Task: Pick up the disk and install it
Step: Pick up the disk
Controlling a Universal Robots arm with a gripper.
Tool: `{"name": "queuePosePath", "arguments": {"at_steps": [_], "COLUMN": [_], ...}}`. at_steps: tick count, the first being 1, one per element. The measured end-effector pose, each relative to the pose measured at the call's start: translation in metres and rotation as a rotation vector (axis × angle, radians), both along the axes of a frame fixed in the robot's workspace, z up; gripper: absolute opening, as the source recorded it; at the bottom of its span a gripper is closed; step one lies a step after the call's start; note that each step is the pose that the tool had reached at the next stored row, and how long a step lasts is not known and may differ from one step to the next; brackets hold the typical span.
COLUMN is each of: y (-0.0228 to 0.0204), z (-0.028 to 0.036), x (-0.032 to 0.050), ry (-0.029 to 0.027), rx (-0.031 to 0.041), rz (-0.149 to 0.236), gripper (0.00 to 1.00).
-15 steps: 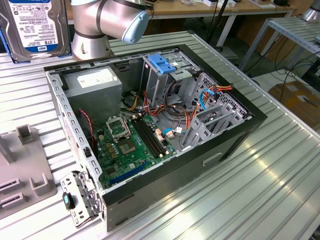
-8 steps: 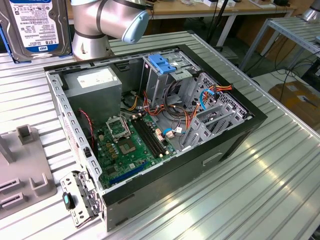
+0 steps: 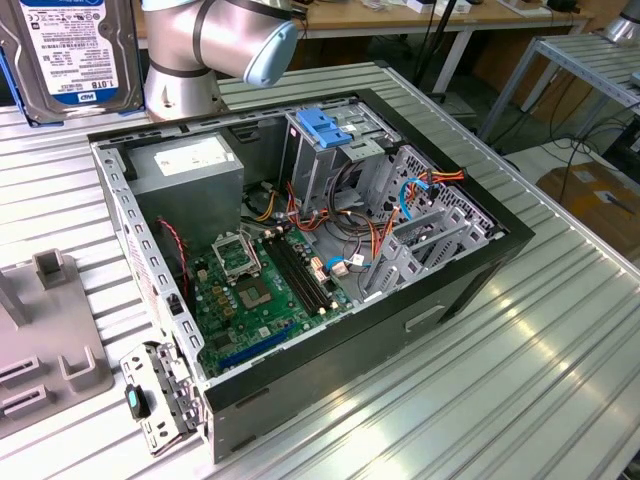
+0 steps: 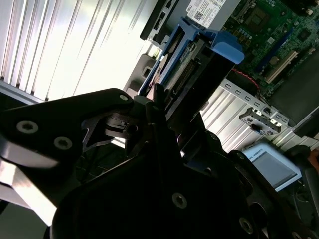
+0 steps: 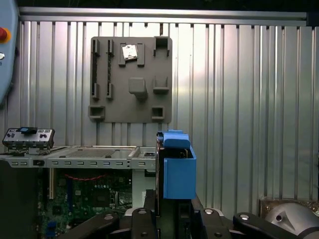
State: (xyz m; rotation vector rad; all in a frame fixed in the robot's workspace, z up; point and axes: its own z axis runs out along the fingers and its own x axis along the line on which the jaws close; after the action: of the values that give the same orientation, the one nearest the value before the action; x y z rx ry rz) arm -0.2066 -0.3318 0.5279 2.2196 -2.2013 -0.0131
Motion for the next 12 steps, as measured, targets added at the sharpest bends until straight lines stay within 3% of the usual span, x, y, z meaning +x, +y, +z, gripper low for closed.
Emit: {"name": "queuePosePath", "arguments": {"at_steps": [3,8,12], "y": [0.0000,0.0000,0.0000], "z": [0.0000,0.0000,0.0000], "x": [0.0100,0.0419,0.0597], "ry": [-0.0001,0.0000,0.0000], "rx": [0.0000,0.0000,0.0000], "rz": [0.000,0.001,0.001], "gripper": [0.35,0.35,0.35]}}
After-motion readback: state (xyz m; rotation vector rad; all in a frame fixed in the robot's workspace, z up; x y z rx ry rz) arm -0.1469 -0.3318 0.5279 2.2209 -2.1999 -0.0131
